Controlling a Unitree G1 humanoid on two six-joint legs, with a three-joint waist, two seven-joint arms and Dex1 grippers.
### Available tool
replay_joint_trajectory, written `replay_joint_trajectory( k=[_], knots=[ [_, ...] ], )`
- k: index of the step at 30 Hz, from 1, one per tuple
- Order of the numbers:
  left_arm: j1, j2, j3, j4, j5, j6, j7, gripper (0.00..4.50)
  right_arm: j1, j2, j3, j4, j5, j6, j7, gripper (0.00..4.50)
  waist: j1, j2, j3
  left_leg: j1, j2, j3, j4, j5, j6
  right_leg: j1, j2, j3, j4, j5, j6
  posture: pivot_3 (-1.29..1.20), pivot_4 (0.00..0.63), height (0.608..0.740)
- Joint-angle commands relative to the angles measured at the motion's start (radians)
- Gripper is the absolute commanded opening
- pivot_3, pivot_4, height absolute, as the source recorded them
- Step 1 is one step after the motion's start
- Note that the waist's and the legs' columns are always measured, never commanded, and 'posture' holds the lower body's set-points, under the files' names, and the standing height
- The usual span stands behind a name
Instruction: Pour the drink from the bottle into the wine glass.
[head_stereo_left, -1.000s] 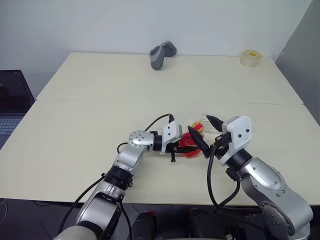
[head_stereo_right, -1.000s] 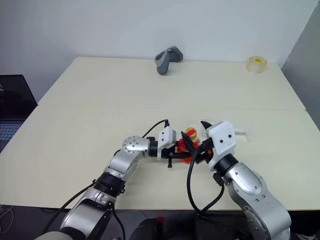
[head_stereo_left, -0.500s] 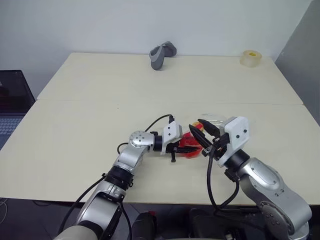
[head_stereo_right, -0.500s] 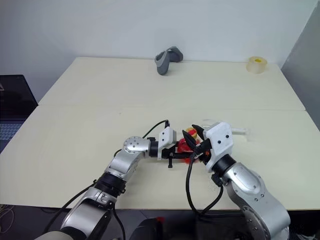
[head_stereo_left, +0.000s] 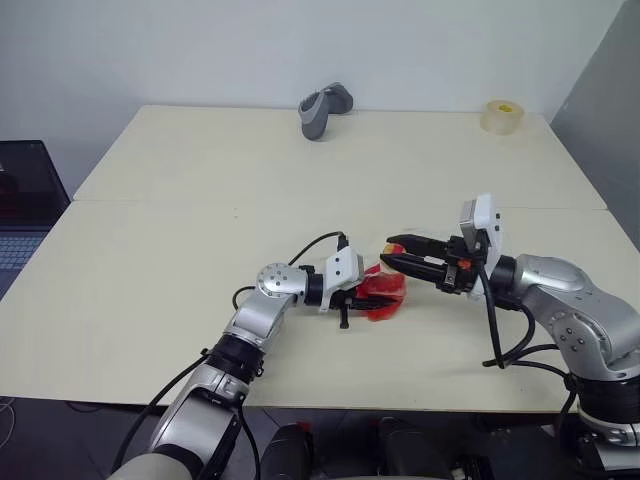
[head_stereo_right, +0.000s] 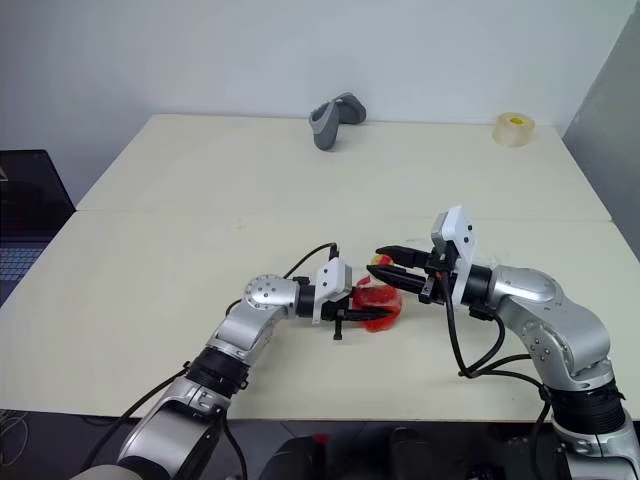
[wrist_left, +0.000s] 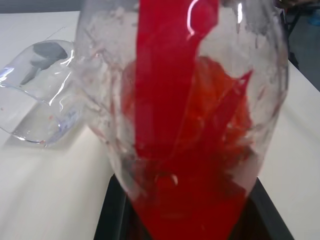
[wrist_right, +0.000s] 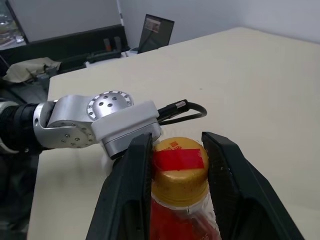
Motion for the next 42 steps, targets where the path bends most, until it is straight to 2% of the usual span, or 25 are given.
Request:
replay_joint_trajectory(
  k=[1,5,6,7,10,14,18,27,30,33,38,42],
  knots=[
    [-0.001,-0.015,0.004,-0.064,-0.013,-0.035,0.008,0.9,0.018,0.003,-0.022,-0.033,-0.027,0.0,-0.063,2.57,0.0,0.0,0.0,0.0,0.0,0.0,0.0,0.0,0.0,0.0,0.0,0.0,0.0,0.0,0.0,0.0,0.15,0.74],
    [-0.021,-0.036,0.025,-0.026,-0.008,-0.047,0.055,0.9,0.087,0.022,-0.041,-0.194,-0.114,-0.04,-0.211,4.01,0.002,0.0,0.0,-0.001,0.0,0.0,0.001,0.0,0.0,0.0,0.0,0.0,0.0,0.0,0.0,0.0,0.15,0.74],
    [-0.027,-0.039,0.028,-0.018,-0.007,-0.053,0.061,0.9,0.111,0.036,-0.042,-0.237,-0.13,-0.039,-0.254,4.31,0.002,0.0,0.0,-0.001,0.0,0.0,0.0,0.0,0.0,-0.001,0.0,0.0,0.0,0.0,0.0,0.0,0.15,0.74],
    [-0.034,-0.042,0.032,-0.009,-0.008,-0.054,0.069,0.9,0.141,0.056,-0.038,-0.279,-0.144,-0.034,-0.298,4.35,0.002,0.0,0.0,-0.002,0.0,-0.001,0.0,0.0,0.0,-0.001,0.0,0.0,0.0,0.0,0.0,0.0,0.15,0.74],
    [-0.045,-0.048,0.036,0.006,-0.011,-0.058,0.076,0.9,0.209,0.113,0.002,-0.356,-0.223,-0.053,-0.407,4.35,0.002,0.0,0.0,-0.002,0.0,-0.001,0.0,0.0,0.0,-0.002,0.0,0.0,0.0,0.0,0.001,0.0,0.15,0.74],
    [-0.046,-0.053,0.029,0.018,-0.012,-0.065,0.069,0.9,0.225,0.208,0.044,-0.37,-0.298,-0.061,-0.524,4.35,-0.002,0.0,0.0,-0.001,0.0,0.001,0.0,0.0,0.0,-0.002,0.0,0.001,0.001,-0.001,0.003,0.0,0.15,0.74],
    [-0.05,-0.059,0.028,0.031,-0.01,-0.071,0.058,0.9,0.234,0.228,0.04,-0.358,-0.324,-0.082,-0.529,4.35,0.0,0.0,0.0,-0.001,0.0,0.0,0.0,0.0,0.0,-0.001,0.0,0.0,0.001,-0.001,0.003,0.0,0.15,0.74],
    [-0.049,-0.06,0.031,0.034,-0.008,-0.073,0.057,0.87,0.26,0.213,-0.044,-0.345,-0.318,-0.102,-0.531,4.35,0.0,0.0,0.0,-0.001,-0.001,0.0,0.0,0.0,0.0,-0.001,0.0,0.001,0.0,0.0,0.001,0.0,0.15,0.74],
    [-0.042,-0.055,0.033,0.029,-0.01,-0.069,0.061,0.87,0.335,0.201,-0.151,-0.39,-0.221,-0.087,-0.49,4.35,0.001,0.0,0.0,-0.001,-0.001,0.0,0.0,0.0,0.0,-0.001,0.0,0.0,0.0,0.0,0.001,0.0,0.15,0.74],
    [-0.038,-0.054,0.034,0.028,-0.012,-0.066,0.064,0.87,0.396,0.152,-0.191,-0.424,-0.146,-0.061,-0.429,4.35,0.001,0.0,0.0,-0.002,-0.001,0.0,0.0,0.0,0.0,-0.001,0.0,0.0,0.0,0.0,0.001,0.0,0.15,0.74],
    [-0.034,-0.055,0.032,0.026,-0.011,-0.067,0.064,0.87,0.43,0.08,-0.192,-0.463,-0.084,-0.023,-0.384,4.35,-0.001,0.0,0.0,0.0,-0.001,0.001,0.0,0.0,0.0,0.0,0.0,0.001,0.0,-0.001,0.003,0.0,0.15,0.74],
    [-0.034,-0.058,0.031,0.025,-0.009,-0.067,0.063,0.87,0.376,0.065,-0.123,-0.483,-0.105,-0.012,-0.406,4.35,-0.002,0.0,0.0,0.0,0.0,0.0,0.0,0.0,0.0,-0.001,0.001,0.001,0.0,-0.002,0.003,0.0,0.15,0.74]
  ],
)
